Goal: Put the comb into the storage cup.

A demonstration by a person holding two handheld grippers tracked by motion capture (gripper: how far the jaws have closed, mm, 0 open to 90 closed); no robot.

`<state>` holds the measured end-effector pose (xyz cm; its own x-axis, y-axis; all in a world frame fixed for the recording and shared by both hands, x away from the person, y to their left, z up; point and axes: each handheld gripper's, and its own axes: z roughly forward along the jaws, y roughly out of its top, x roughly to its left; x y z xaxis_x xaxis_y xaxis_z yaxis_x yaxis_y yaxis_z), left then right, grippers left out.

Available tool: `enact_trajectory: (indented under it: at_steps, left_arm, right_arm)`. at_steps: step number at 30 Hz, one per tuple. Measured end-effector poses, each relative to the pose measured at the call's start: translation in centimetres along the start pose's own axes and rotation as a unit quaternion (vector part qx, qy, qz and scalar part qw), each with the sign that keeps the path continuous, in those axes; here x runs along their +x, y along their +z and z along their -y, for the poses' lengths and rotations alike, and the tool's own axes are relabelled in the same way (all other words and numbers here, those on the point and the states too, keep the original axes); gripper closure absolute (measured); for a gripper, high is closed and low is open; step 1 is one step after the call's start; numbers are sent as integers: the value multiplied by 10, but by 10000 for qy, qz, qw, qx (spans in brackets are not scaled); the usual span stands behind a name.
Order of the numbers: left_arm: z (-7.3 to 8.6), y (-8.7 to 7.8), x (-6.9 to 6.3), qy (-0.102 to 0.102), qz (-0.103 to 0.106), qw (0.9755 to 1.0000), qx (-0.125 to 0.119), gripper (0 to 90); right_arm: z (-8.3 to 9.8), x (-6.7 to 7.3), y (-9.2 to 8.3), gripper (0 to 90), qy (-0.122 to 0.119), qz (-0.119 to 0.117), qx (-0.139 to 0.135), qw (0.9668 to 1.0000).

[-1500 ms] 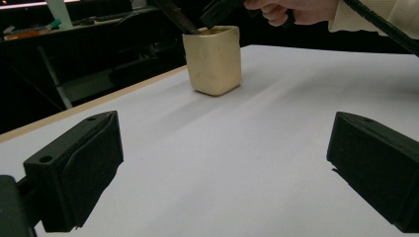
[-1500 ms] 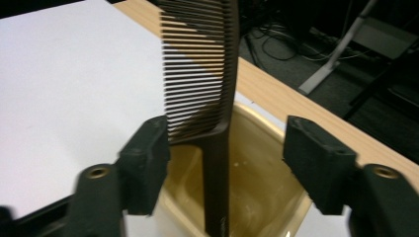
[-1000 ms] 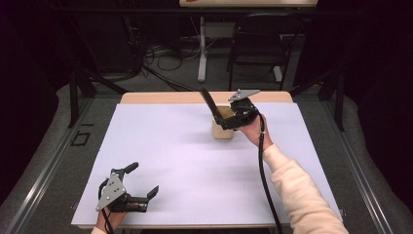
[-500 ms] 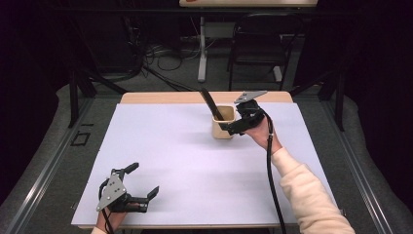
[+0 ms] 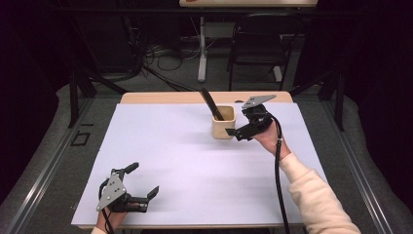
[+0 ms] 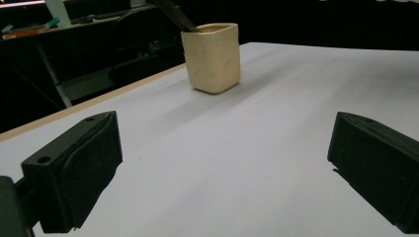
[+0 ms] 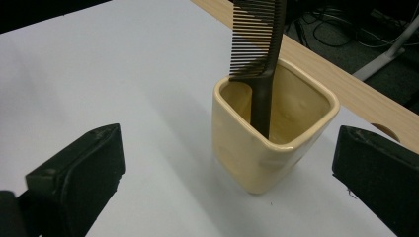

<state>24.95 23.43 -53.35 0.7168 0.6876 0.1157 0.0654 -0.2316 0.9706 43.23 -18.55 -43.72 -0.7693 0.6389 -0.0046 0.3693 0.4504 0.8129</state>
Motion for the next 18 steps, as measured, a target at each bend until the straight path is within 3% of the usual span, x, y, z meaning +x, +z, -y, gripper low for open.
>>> enact_trajectory:
  at_steps: [18]
  left_arm:
    - [0, 0, 0, -6, -7, 10000, 10, 3]
  right_arm:
    - [28, 7, -31, 0, -90, -8, 103, 9999]
